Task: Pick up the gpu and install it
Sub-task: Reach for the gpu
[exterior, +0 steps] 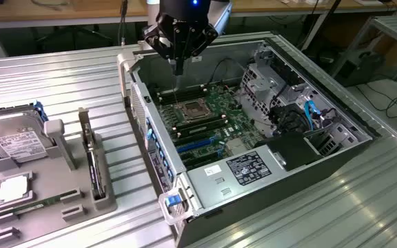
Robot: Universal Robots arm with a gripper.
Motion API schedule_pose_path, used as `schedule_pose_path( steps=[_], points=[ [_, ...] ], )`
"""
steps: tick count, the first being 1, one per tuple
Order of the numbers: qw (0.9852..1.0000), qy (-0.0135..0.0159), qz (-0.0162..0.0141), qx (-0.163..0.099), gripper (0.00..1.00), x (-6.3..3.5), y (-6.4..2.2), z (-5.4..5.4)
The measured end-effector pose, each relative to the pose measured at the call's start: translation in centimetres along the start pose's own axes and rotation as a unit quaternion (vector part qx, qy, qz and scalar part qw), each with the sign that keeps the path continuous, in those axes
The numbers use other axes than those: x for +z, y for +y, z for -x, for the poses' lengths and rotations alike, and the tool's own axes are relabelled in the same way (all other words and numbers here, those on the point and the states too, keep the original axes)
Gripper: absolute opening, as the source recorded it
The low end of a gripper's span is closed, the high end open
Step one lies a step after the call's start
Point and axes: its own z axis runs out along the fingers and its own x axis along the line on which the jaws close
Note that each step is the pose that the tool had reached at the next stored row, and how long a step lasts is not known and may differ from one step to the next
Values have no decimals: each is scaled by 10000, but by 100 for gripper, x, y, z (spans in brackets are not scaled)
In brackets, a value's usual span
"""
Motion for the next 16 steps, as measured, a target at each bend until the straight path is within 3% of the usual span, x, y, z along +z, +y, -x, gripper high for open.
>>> schedule_pose_path(
  steps=[16],
  points=[
    [10000,0,4,0,11,-4,-10,-130]
  ],
)
